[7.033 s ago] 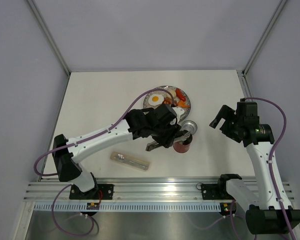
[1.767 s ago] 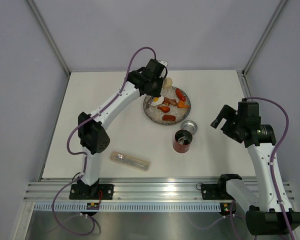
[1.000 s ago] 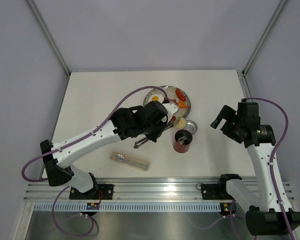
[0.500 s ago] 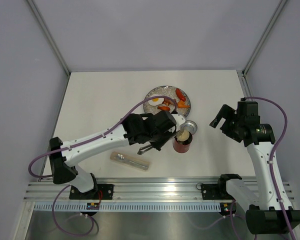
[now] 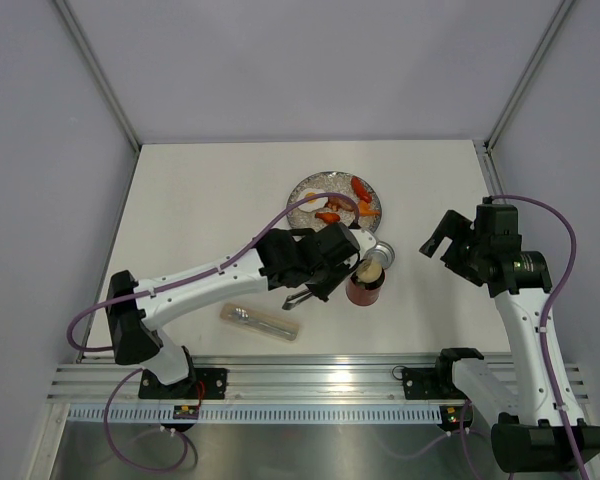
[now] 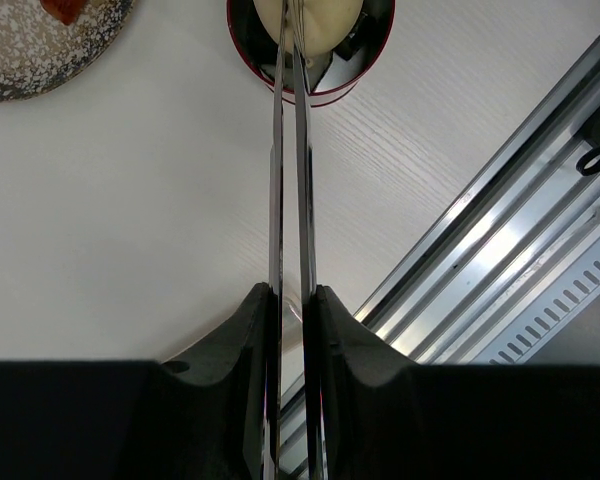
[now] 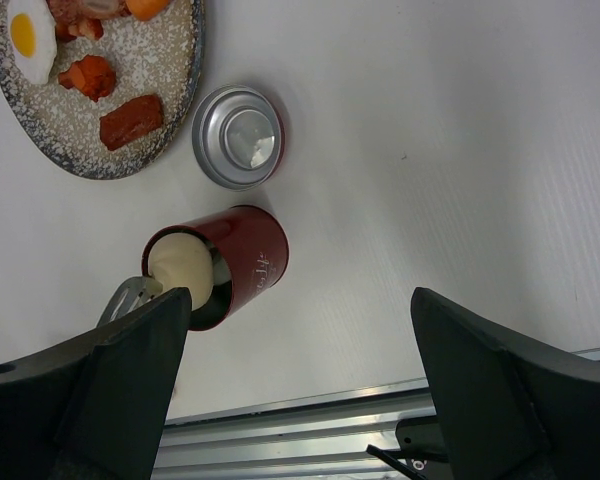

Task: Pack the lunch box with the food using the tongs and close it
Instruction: Place the fake food in the packing box, then place the clamp at the center of the board.

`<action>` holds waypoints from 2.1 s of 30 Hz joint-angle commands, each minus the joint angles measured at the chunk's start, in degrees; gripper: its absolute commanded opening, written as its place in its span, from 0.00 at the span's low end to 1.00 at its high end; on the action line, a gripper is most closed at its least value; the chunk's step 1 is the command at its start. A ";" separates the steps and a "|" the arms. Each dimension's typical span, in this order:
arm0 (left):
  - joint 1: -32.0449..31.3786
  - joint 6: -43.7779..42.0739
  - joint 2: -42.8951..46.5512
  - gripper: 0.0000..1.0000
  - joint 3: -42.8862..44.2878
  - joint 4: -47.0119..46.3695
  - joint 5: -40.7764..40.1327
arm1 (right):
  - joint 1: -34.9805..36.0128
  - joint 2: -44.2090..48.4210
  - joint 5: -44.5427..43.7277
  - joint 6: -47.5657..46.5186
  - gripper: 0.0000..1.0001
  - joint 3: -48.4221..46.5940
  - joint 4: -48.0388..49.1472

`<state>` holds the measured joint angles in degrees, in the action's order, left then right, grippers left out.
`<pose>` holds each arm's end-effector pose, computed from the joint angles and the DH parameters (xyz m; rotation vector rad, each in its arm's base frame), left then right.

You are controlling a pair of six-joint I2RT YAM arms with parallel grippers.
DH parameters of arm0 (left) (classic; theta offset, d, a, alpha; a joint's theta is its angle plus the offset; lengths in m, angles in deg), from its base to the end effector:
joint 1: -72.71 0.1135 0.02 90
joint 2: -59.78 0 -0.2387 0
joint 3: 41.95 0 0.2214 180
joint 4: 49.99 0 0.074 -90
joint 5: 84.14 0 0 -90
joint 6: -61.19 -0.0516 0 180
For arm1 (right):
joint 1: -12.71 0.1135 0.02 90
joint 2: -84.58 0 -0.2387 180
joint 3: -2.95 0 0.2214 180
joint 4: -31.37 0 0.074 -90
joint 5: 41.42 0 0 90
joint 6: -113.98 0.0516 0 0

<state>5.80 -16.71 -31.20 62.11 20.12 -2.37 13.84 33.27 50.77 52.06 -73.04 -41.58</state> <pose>0.1275 -0.2802 0.2973 1.1422 2.3228 -0.3435 0.1555 0.0050 0.2986 0.5494 2.3688 0.2787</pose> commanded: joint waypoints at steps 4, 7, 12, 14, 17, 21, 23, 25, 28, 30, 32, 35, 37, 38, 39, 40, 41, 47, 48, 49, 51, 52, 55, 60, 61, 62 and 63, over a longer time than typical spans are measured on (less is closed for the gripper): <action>-0.50 0.73 -0.08 0.24 0.87 -0.78 -1.00 | 0.19 0.95 0.18 -0.04 1.00 -0.02 0.81; -0.58 0.82 0.01 0.31 1.22 -0.51 -1.26 | 0.19 1.04 0.26 0.05 0.99 -0.02 0.98; -0.76 0.56 -0.43 0.39 2.37 0.45 -1.53 | 0.19 1.30 0.18 0.14 0.99 0.15 0.81; -0.85 0.47 -0.60 0.42 2.81 0.72 -1.53 | 0.19 1.39 0.09 0.14 1.00 0.15 0.72; -0.94 0.38 -0.78 0.46 3.51 0.98 -1.18 | 0.10 1.30 0.18 0.05 0.99 0.15 0.72; -1.11 0.47 -0.52 0.48 4.56 1.24 -0.83 | 0.11 1.30 0.00 0.05 0.99 -0.11 0.72; -1.02 0.56 -0.25 0.50 5.00 1.42 -0.82 | 0.11 1.30 0.18 0.05 1.00 -0.20 0.72; -1.11 0.56 0.01 0.51 5.44 1.33 -0.47 | 0.19 1.30 0.18 0.22 0.99 -0.20 0.72; -1.11 0.73 0.36 0.52 5.88 1.51 -0.30 | 0.19 1.39 0.18 0.23 1.00 -0.20 0.54; -1.11 0.82 0.63 0.52 6.06 1.51 -0.47 | 0.19 1.47 0.18 0.14 1.00 -0.20 0.63; -1.03 0.91 0.98 0.52 6.41 1.51 -0.56 | 0.11 1.48 0.18 0.22 1.00 -0.29 0.54; -1.03 1.09 1.51 0.51 7.38 1.60 -1.44 | 0.19 1.56 0.18 0.14 1.00 -0.11 0.37; -0.85 1.26 2.56 0.51 8.60 1.68 -2.84 | 0.19 1.82 0.00 0.14 0.99 -0.02 0.37; -0.76 1.35 2.91 0.51 8.96 1.77 -3.63 | 0.11 1.83 0.00 0.14 0.99 0.06 0.37; 0.02 1.35 3.70 0.51 9.40 2.03 -4.94 | 0.10 1.91 0.09 0.14 0.99 0.15 0.37; 0.73 1.35 4.14 0.51 9.57 2.03 -5.39 | 0.10 1.91 0.09 0.22 0.99 0.15 0.37; 1.60 1.35 4.67 0.51 9.31 1.86 -5.74 | 0.19 1.91 0.18 0.23 0.99 0.33 0.54; 15.65 2.75 10.82 0.50 1.68 -7.60 -4.26 | 0.11 1.83 0.53 0.31 1.00 1.29 1.16; 17.68 2.93 11.43 0.50 -1.03 -9.46 -5.03 | 0.10 1.74 0.61 0.40 1.00 1.38 1.33; 21.09 3.11 11.96 0.50 -2.28 -11.13 -5.74 | 0.19 1.65 0.70 0.40 0.99 1.56 1.51; 25.75 3.72 12.41 0.50 -5.52 -16.49 -7.50 | 0.19 1.30 0.79 0.31 0.99 1.65 1.69; 27.35 3.90 12.41 0.51 -6.50 -18.34 -7.85 | 0.19 1.21 0.79 0.40 1.00 1.56 1.69; 33.06 4.86 10.57 0.52 -10.37 -25.02 -8.03 | 0.19 1.21 0.44 -0.04 0.99 1.47 1.60; 40.88 8.02 3.29 0.52 -14.59 -34.43 -10.06 | 0.10 1.04 -0.18 -0.30 1.00 2.52 1.95; 41.86 8.64 2.05 0.52 -14.68 -35.22 -9.62 | 0.19 0.77 -0.09 -0.30 1.00 2.70 2.21; 42.48 9.08 1.08 0.52 -14.77 -36.88 -9.35 | 0.19 0.51 0.17 -0.30 0.99 2.96 2.21; 42.83 9.26 -0.15 0.52 -14.77 -37.68 -10.05 | 0.19 -0.01 0.26 -0.30 1.00 2.97 2.21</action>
<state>46.67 -10.16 -29.28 47.73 -7.79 -10.35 13.84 34.10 51.08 52.27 -70.68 -40.95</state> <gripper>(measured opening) 0.518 0.993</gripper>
